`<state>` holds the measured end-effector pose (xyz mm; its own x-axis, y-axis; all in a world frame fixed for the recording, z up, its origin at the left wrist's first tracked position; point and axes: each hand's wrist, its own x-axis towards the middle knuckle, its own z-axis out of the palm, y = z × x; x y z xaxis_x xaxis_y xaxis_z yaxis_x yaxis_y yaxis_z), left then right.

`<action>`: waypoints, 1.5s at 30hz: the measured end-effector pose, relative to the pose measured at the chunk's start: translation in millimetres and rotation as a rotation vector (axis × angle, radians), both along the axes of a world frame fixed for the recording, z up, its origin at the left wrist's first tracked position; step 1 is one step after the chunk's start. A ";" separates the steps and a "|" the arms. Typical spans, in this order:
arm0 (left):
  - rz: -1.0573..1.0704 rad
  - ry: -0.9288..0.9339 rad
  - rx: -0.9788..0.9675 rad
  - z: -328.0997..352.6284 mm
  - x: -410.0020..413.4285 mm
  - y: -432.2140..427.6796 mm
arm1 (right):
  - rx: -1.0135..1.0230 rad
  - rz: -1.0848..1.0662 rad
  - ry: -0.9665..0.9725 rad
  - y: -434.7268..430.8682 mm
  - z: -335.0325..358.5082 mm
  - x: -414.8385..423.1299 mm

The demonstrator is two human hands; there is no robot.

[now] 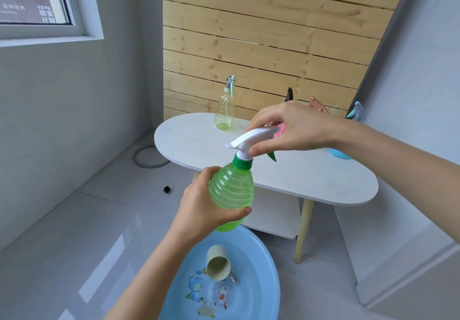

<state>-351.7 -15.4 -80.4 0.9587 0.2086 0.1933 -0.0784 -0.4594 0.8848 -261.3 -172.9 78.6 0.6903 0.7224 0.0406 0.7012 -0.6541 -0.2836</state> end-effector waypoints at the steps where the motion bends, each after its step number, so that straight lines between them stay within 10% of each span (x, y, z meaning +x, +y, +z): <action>1: 0.002 -0.002 0.004 -0.3 0.3 0.0 | 0.004 0.026 0.021 1.8 -1.1 -1.7; 15: -0.010 -0.031 -0.040 1.0 2.0 3.8 | -0.040 -0.018 0.499 6.7 14.4 -5.6; 25: -0.146 0.028 -0.175 5.5 -3.8 18.3 | 0.399 0.142 0.800 -9.4 -17.3 20.7; 45: 0.075 -0.021 0.006 0.6 0.3 5.1 | 0.743 -0.042 0.265 24.1 -67.5 -8.0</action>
